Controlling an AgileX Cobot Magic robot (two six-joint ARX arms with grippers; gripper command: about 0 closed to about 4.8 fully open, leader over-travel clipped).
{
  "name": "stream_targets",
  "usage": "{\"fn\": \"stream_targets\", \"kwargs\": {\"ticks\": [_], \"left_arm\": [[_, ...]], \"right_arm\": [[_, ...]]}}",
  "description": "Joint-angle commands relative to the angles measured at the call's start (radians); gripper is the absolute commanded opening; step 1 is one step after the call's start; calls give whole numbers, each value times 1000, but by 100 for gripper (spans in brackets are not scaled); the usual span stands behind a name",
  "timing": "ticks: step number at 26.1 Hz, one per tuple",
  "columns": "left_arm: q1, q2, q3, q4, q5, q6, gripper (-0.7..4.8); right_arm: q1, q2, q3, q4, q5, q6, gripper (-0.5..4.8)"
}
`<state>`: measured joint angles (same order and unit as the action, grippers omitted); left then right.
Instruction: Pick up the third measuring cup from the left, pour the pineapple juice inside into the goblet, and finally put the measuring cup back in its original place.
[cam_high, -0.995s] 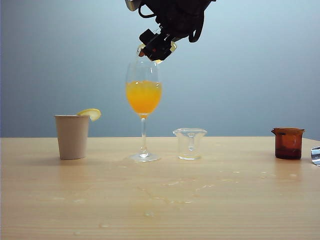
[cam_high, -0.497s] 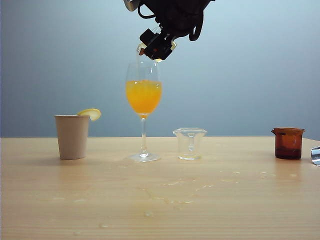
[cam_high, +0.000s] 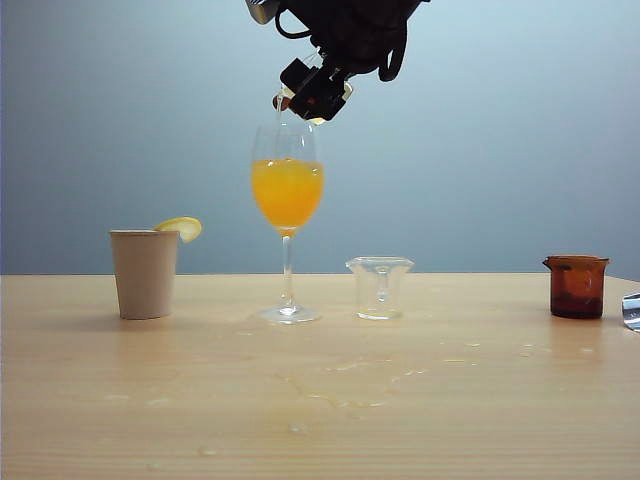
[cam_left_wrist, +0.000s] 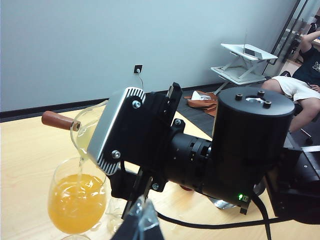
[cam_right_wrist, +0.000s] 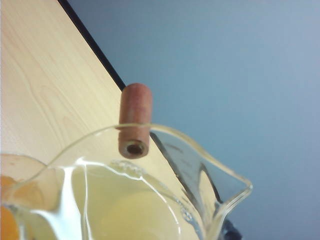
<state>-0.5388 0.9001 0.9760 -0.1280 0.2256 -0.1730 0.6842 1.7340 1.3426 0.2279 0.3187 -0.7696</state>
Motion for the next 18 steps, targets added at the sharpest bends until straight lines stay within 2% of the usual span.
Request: {"fn": "stream_targets", "kwargs": {"ticks": [1,18], "left_arm": [[-1,-3,7,-8,7,5,-5],[-1,-3,7,-15,7,5,-5]], "right_arm": [[2,-7,9,38,5,-19,269],[5,-7,8,38,4,-47,269]]}}
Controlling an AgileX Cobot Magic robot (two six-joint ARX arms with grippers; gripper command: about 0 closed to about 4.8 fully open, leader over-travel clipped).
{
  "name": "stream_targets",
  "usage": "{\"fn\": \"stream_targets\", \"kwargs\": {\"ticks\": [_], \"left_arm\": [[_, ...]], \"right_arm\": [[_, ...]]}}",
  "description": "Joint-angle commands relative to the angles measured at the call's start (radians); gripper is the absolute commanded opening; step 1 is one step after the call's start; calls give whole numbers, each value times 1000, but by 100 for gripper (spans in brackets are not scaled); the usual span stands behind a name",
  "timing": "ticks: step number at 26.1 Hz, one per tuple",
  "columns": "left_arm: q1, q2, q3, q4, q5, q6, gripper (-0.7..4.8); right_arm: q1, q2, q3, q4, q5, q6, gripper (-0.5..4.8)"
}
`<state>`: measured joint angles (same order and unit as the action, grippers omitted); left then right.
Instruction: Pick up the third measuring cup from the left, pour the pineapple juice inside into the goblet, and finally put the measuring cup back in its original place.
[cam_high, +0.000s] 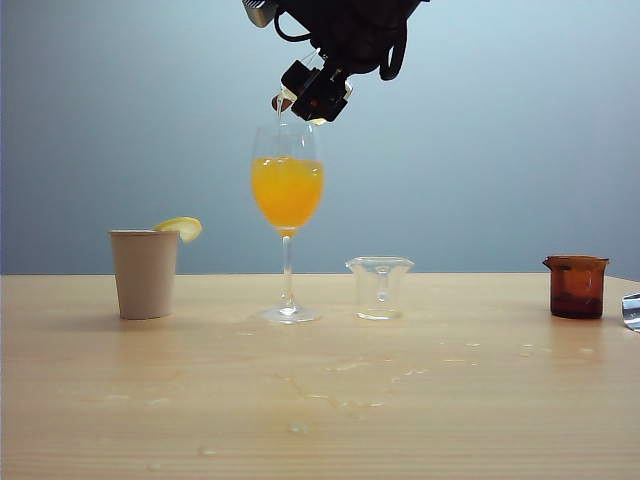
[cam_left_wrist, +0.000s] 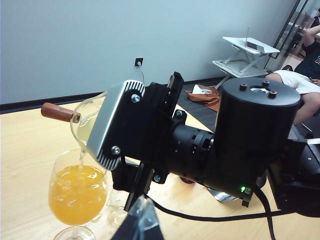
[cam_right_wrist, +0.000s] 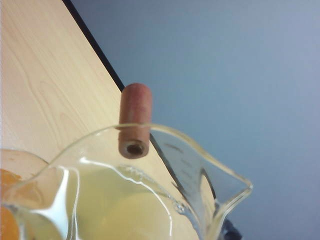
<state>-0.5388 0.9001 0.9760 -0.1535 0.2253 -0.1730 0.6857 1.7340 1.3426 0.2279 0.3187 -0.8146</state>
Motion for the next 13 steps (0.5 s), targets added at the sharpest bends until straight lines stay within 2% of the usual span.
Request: {"fn": "stream_targets", "kwargs": {"ticks": [1,13], "left_arm": [[-1,-3,7,10,7,4,-5],[0,-3,7,-14,-4,9,-5]], "right_arm": [[4,-7,8,38,4,-2,269],[5,-7,8,38,4,-6,269]]}}
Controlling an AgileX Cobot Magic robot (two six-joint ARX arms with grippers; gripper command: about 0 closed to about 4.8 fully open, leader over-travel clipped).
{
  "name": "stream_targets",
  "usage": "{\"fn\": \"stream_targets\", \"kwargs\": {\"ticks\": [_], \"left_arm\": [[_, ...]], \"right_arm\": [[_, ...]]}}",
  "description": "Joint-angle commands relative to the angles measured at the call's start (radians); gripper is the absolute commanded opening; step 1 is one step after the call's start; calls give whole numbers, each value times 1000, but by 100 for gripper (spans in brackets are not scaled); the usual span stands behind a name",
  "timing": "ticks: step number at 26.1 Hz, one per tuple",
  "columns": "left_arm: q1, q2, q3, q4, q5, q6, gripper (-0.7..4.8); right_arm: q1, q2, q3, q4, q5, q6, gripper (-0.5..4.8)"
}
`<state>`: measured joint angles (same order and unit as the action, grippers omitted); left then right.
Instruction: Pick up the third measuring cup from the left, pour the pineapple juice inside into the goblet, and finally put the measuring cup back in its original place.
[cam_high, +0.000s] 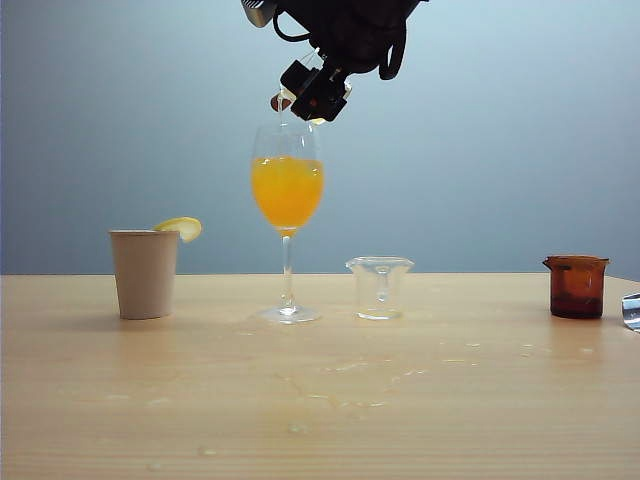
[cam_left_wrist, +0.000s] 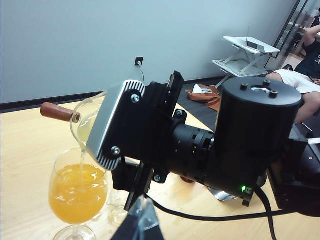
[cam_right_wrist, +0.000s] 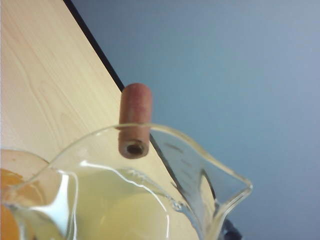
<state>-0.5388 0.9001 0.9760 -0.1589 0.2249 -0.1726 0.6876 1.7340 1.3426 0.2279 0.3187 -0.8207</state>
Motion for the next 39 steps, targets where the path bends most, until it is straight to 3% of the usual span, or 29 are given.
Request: {"fn": "stream_targets", "kwargs": {"ticks": [1,13,39], "left_arm": [[0,-3,7,-11,-6,16,-5],[0,-3,7,-76,-90,117,-5],[-1,-3,7,-80,-90,113,-5]], "right_arm": [[3,-7,8,38,4,0,269],[3,-7,8,38,4,0,269],[5,-7,8,39,4,-104,269]]}}
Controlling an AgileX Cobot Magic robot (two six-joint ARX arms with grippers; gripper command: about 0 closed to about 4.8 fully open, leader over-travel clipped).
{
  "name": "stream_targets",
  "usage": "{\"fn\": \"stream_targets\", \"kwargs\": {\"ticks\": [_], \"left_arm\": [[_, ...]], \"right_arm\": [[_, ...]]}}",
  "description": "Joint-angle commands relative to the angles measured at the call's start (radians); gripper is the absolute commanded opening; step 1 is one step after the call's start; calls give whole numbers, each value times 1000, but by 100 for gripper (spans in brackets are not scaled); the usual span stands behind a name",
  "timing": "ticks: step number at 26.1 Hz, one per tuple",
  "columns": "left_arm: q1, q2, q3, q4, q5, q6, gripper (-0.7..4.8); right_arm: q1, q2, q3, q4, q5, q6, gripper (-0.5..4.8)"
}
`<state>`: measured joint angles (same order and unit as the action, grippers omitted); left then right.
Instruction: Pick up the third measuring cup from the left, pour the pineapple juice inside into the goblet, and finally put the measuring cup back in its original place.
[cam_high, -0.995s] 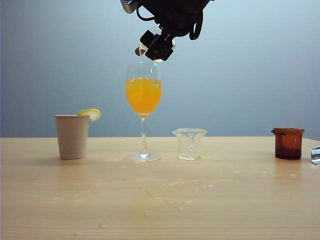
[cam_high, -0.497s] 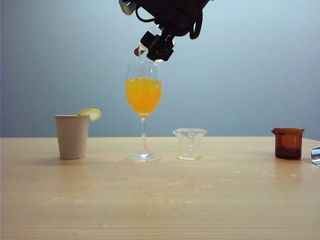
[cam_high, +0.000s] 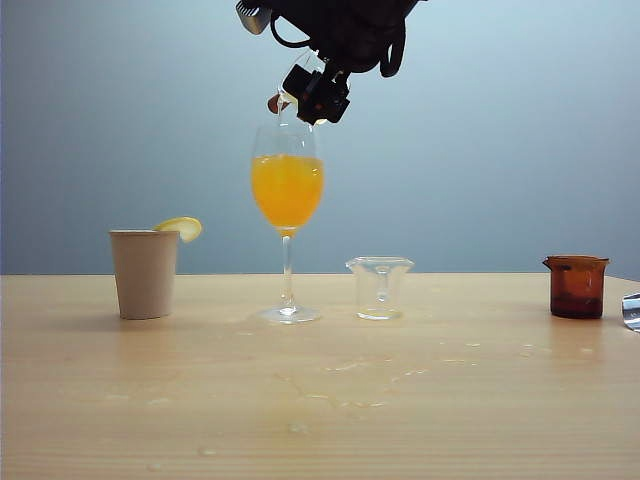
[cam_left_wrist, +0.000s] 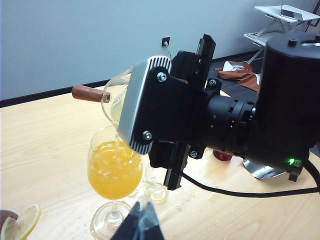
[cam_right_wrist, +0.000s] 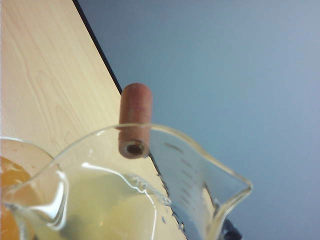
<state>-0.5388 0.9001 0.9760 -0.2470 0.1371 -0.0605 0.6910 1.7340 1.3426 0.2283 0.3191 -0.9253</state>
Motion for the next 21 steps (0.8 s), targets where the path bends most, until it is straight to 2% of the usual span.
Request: {"fn": "stream_targets", "kwargs": {"ticks": [1,9,21], "left_arm": [[-1,-3,7,8,-2,1,-5],[0,-3,7,8,-2,1,-5],[0,-3,7,9,-2,1,-5]], "right_arm": [[2,-7,8,39,4,0,269],[2,-7,8,39,4,0,269],[2,-7,8,39,4,-74,269]]}}
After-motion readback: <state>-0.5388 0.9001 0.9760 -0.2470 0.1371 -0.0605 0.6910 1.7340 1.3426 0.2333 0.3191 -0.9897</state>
